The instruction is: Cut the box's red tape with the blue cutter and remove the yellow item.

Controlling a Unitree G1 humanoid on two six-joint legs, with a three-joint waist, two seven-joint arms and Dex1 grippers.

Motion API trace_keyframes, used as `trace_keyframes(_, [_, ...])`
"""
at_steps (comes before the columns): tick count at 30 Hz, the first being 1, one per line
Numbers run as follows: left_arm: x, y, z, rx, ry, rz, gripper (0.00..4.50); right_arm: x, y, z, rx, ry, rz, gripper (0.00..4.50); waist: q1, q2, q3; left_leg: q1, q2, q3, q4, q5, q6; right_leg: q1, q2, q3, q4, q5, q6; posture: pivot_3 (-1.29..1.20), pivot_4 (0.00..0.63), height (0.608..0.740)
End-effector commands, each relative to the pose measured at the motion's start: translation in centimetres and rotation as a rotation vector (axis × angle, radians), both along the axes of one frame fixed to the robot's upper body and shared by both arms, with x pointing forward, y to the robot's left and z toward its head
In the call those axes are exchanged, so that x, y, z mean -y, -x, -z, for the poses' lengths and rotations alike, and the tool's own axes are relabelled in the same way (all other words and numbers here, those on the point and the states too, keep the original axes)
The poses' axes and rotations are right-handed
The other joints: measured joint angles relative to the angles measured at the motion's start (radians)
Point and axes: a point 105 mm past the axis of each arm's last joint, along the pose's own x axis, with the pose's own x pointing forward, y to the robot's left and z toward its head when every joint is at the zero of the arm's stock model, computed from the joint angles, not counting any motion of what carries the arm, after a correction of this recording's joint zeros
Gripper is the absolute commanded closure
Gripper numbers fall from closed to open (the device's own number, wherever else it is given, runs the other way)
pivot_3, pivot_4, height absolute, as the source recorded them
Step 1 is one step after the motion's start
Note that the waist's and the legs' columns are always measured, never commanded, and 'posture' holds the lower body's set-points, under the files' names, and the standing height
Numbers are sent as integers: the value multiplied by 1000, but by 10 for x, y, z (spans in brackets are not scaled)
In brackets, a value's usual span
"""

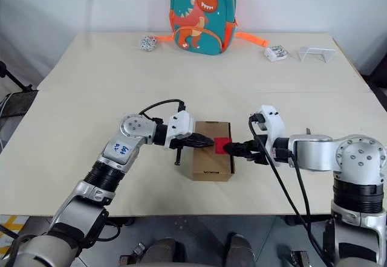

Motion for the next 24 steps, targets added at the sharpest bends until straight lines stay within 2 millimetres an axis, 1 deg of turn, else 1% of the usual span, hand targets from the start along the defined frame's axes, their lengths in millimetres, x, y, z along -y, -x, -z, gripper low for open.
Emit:
trace_keyframes(1, [-1, 4, 1, 9, -17, -5, 4500, 1, 0, -5, 14, -7, 15, 77, -1, 0, 0, 0, 0, 0, 0, 0, 0, 0, 0, 0, 0, 0, 0, 0, 150, 740])
trace_keyframes(6, [-3, 4, 3, 3, -27, -12, 4500, 4, 0, -4, 3, -12, 31, 77, -1, 0, 0, 0, 0, 0, 0, 0, 0, 0, 0, 0, 0, 0, 0, 0, 150, 740])
trace_keyframes(13, [-5, 3, 4, -6, -34, -22, 4500, 13, -1, -4, -18, -9, 65, 77, 0, 0, 0, 0, 0, 0, 0, 0, 0, 0, 0, 0, -1, 0, 0, 0, 150, 740])
trace_keyframes(24, [-3, 6, 6, -18, -35, -19, 4500, 7, -2, 0, -24, 21, 45, 77, 0, 0, 0, 0, 0, 0, 0, 0, 0, 0, 0, 0, -1, 0, 0, 0, 150, 740])
